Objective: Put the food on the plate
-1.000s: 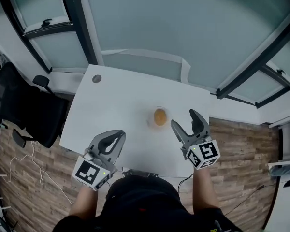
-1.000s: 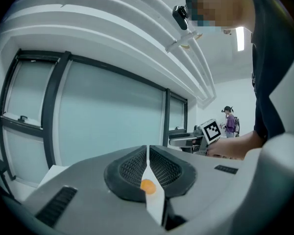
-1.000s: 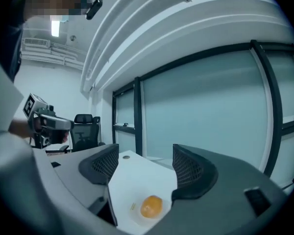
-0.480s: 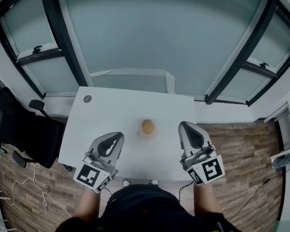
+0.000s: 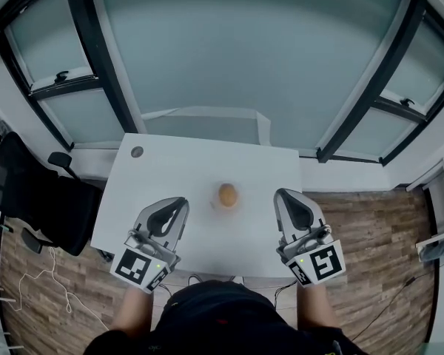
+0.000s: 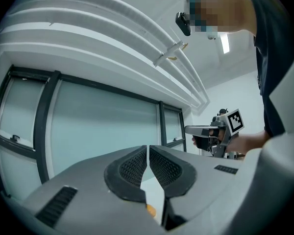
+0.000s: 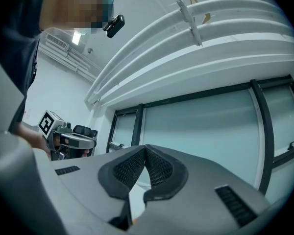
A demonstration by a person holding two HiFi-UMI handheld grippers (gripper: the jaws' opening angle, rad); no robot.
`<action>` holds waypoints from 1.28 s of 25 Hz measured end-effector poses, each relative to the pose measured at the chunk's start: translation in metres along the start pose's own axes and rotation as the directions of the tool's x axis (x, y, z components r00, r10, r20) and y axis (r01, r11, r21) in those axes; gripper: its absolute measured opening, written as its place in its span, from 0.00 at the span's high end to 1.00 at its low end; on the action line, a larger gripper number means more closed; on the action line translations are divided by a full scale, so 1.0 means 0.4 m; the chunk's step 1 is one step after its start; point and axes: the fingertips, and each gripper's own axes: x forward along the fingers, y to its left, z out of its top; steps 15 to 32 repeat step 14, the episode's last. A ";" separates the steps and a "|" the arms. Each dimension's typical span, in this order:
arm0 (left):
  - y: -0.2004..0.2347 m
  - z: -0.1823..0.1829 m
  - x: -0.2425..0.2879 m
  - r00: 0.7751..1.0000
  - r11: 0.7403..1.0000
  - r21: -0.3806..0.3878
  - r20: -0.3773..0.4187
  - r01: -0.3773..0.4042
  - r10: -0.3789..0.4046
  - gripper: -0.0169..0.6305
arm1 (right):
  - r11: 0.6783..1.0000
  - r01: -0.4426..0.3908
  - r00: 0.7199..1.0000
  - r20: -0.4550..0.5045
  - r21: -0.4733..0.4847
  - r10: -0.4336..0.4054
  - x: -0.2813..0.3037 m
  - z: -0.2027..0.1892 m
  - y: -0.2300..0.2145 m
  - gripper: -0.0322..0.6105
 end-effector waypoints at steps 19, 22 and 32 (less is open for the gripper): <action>0.049 -0.020 -0.016 0.999 1.000 0.012 -0.027 -0.019 0.019 0.92 | 0.995 -0.035 0.999 -0.010 -0.090 0.034 0.071 0.001 0.036 0.91; 0.049 -0.020 -0.016 0.999 1.000 0.012 -0.027 -0.019 0.019 0.92 | 0.995 -0.035 0.999 -0.010 -0.090 0.034 0.071 0.001 0.036 0.91; 0.049 -0.020 -0.016 0.999 1.000 0.012 -0.027 -0.019 0.019 0.92 | 0.995 -0.035 0.999 -0.010 -0.090 0.034 0.071 0.001 0.036 0.91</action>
